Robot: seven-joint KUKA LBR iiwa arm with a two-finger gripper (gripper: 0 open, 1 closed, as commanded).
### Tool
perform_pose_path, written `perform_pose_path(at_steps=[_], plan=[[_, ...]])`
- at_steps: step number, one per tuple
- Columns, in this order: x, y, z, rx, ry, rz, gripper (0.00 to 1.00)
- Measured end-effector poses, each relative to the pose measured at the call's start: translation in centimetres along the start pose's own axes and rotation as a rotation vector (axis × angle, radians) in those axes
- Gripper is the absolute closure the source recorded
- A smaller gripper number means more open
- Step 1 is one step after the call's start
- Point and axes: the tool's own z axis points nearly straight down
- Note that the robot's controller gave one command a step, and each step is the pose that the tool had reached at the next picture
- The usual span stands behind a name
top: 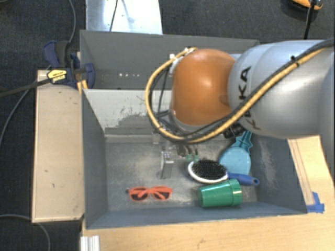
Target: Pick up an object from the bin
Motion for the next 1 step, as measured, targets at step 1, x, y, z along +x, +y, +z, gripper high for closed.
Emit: perform_pose_path(at_steps=[1], plan=[[-0.18,-0.09,-0.45,-0.002,-0.008,0.005,0.00]])
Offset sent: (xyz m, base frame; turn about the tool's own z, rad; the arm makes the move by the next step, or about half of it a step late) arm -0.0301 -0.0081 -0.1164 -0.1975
